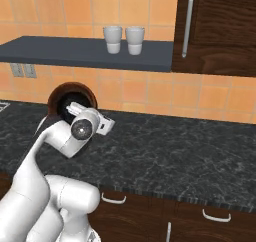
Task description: Pick up the bowls on the counter and stack them on top of one another in the open cabinet. Place the smaller bowl on top of the larger bowl.
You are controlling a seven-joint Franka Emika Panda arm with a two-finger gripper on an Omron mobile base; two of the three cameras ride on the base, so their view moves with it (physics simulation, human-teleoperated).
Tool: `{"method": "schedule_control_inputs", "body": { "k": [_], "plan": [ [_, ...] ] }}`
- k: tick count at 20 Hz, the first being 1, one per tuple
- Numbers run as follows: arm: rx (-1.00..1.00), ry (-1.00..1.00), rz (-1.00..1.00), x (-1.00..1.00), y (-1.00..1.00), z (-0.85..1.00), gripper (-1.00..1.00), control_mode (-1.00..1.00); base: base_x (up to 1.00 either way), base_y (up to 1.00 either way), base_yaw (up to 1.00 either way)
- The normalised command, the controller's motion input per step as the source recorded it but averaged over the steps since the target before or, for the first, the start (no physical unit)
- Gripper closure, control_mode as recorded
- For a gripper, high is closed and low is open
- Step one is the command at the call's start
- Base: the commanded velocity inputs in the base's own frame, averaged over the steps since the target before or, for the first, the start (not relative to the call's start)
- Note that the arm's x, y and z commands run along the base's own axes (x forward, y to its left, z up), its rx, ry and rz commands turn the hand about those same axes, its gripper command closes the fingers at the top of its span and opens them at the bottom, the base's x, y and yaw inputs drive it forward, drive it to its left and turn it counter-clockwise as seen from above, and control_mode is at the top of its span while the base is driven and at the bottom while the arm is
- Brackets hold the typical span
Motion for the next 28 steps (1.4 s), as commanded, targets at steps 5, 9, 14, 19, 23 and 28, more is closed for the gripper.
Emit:
{"method": "schedule_control_inputs", "body": {
  "k": [5,9,14,19,23,28],
  "plan": [
    [0.00,0.34,0.09,-0.60,0.38,1.00,1.00,-1.00,0.00,0.00,0.00],
    [0.00,0.23,0.01,0.00,0.53,1.00,1.00,-1.00,0.00,0.00,0.00],
    [0.00,0.09,-0.05,0.31,0.53,1.00,1.00,-1.00,0.00,0.00,0.00],
    [0.03,-0.01,-0.23,0.40,0.30,0.92,1.00,-1.00,0.00,0.00,0.00],
    [0.01,-0.09,-0.36,0.72,0.06,0.65,1.00,-1.00,0.00,0.00,0.00],
    [0.04,-0.05,-0.32,0.97,0.00,0.26,1.00,-1.00,0.00,0.00,0.00]
  ]
}}
